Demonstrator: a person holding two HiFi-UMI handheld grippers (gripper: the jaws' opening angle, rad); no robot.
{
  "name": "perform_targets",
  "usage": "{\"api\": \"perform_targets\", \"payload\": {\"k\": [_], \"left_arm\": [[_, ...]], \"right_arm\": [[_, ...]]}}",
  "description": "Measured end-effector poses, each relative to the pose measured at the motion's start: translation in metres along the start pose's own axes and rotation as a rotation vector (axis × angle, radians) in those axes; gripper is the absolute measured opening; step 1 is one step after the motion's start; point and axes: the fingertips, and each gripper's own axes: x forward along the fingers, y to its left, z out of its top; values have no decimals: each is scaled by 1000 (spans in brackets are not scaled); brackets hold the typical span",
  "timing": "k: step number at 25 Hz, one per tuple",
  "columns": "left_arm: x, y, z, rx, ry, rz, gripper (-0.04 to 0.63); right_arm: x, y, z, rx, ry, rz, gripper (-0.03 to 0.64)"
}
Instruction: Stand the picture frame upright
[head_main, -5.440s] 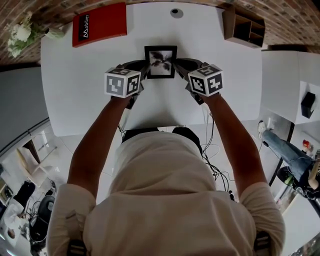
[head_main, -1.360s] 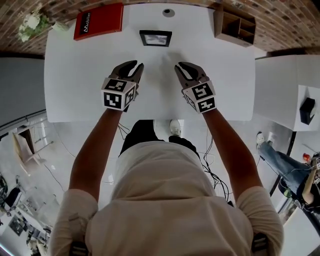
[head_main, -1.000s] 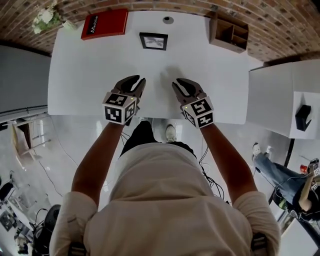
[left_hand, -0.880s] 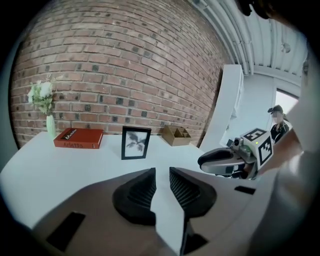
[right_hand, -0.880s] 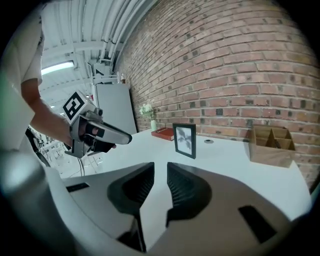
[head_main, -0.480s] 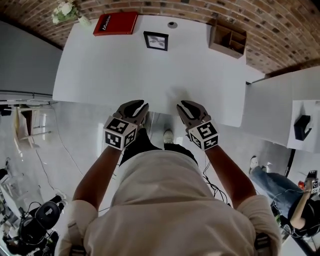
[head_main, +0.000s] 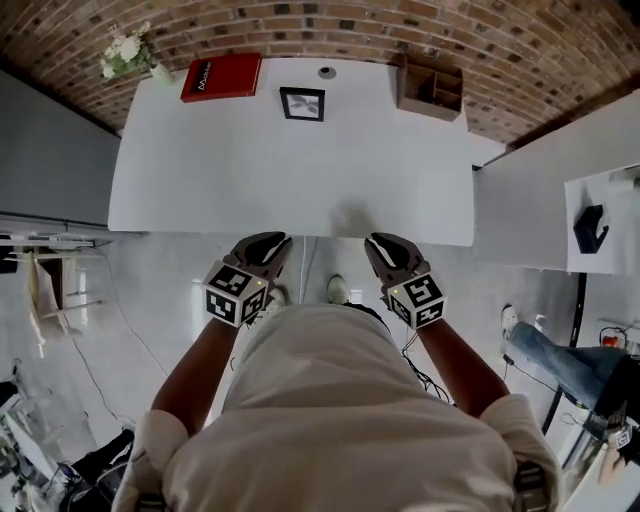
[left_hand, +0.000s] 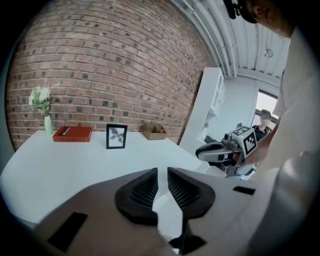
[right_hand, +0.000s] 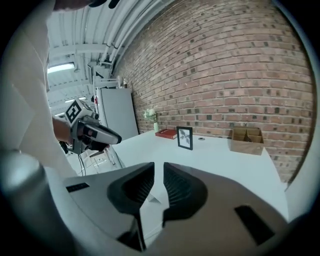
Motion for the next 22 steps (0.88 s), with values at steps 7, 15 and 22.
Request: {"api": "perform_targets", "payload": {"k": [7,15,22], "left_arm": [[-43,15,-4,5,-13,-63,55],[-87,34,-17,38,-21,-89,27],[-107,46,-31,39,-5,-124,-3]], "right_arm": [[19,54,24,-13,-28,-25,60],[33,109,31,17,-30,-57,57],[41,138,29,29,-48,-89,29]]}}
